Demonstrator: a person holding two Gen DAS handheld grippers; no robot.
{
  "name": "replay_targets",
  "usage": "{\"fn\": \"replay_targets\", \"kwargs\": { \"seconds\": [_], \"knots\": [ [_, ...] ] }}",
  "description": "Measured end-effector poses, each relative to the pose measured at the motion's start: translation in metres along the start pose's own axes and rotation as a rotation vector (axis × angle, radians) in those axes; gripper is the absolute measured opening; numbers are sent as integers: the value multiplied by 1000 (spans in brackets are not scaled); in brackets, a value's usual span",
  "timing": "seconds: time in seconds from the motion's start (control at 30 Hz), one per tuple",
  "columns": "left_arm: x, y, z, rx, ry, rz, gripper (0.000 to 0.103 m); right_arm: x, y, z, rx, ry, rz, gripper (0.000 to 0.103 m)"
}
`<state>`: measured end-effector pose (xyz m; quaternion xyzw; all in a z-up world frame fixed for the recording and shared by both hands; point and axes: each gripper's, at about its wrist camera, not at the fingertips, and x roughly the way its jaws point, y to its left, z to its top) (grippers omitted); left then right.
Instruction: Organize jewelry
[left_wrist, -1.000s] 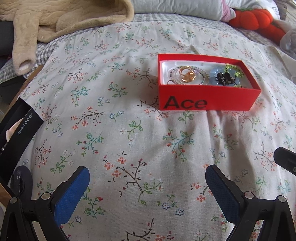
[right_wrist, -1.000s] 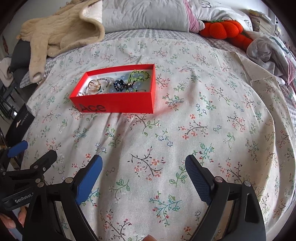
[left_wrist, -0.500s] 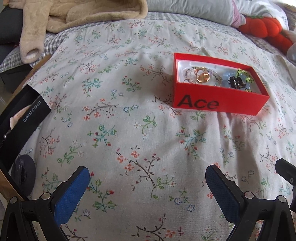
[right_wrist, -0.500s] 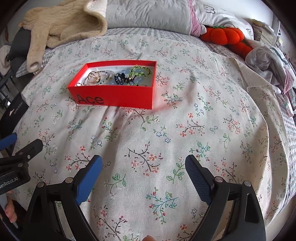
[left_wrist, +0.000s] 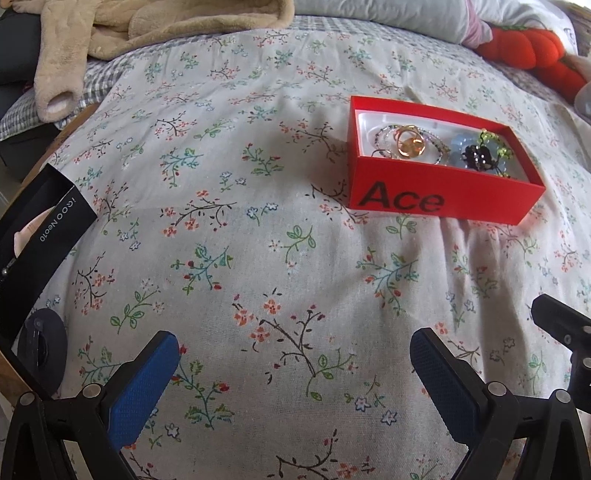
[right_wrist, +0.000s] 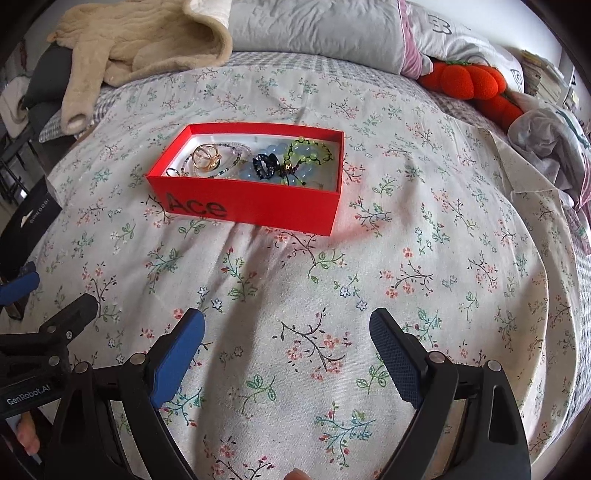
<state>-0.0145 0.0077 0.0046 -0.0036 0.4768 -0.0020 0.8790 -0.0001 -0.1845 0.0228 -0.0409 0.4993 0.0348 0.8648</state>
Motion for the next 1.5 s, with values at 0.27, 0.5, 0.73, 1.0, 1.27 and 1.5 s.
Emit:
{"fn": "replay_targets", "kwargs": {
  "seconds": [0.27, 0.5, 0.73, 1.0, 1.27, 1.5],
  "knots": [
    [12, 0, -4, 12, 26, 16, 103, 9, 1, -4, 0, 43, 0, 93],
    [10, -6, -1, 21, 10, 10, 103, 9, 0, -5, -8, 41, -14, 93],
    [11, -9, 1, 22, 6, 10, 103, 10, 1, -6, -17, 41, -19, 93],
    [11, -8, 5, 17, -3, 13, 103, 10, 1, -6, -17, 37, -21, 93],
    [10, -9, 3, 26, -1, 10, 103, 10, 3, -7, -21, 33, -23, 93],
    [23, -8, 4, 10, 68, -33, 103, 12, 1, -5, -4, 52, -3, 93]
  ]
}}
